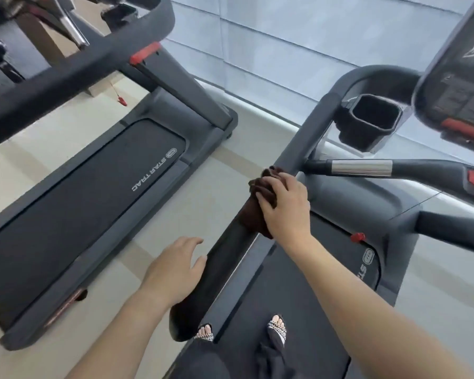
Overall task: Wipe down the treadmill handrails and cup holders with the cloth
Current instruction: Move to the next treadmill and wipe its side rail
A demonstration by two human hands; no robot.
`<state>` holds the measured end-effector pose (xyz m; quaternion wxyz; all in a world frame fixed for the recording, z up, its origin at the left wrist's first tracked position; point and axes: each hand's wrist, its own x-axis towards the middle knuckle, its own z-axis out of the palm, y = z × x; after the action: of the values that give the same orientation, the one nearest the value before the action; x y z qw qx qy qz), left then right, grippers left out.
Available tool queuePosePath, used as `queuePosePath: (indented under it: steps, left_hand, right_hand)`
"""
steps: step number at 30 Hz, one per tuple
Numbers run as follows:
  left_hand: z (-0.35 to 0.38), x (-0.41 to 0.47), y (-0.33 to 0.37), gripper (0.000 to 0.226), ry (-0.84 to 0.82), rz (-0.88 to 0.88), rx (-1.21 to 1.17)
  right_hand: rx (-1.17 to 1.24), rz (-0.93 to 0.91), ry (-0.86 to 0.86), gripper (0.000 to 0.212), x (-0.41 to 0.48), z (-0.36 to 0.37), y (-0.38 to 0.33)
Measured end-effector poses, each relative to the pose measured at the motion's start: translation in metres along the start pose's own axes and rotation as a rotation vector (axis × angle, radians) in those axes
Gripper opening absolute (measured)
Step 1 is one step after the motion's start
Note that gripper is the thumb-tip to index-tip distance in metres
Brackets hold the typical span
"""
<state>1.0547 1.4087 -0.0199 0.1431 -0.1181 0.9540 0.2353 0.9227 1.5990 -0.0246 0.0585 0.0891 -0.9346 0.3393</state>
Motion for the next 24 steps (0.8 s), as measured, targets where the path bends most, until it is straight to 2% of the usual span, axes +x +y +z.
queuePosePath:
  steps: [6, 12, 16, 19, 24]
  left_hand:
    - [0.004, -0.016, -0.014, 0.039, 0.051, -0.264, -0.043]
    - [-0.012, -0.011, -0.028, 0.038, 0.127, -0.311, -0.097]
    - [-0.016, -0.004, -0.031, 0.037, 0.17, -0.286, -0.134]
    - [-0.013, 0.003, -0.026, 0.037, 0.146, -0.239, -0.125]
    - [0.007, -0.003, -0.017, 0.036, 0.13, -0.137, -0.119]
  right_hand:
    - [-0.03, -0.267, -0.23, 0.032, -0.049, 0.005, -0.023]
    - [-0.126, -0.493, -0.316, 0.032, -0.085, 0.008, -0.041]
    - [-0.188, -0.516, -0.35, 0.029, -0.073, 0.01, -0.046]
    - [-0.217, -0.443, -0.428, 0.03, -0.051, 0.015, -0.052]
    - [-0.222, -0.337, -0.341, 0.03, -0.051, 0.02, -0.055]
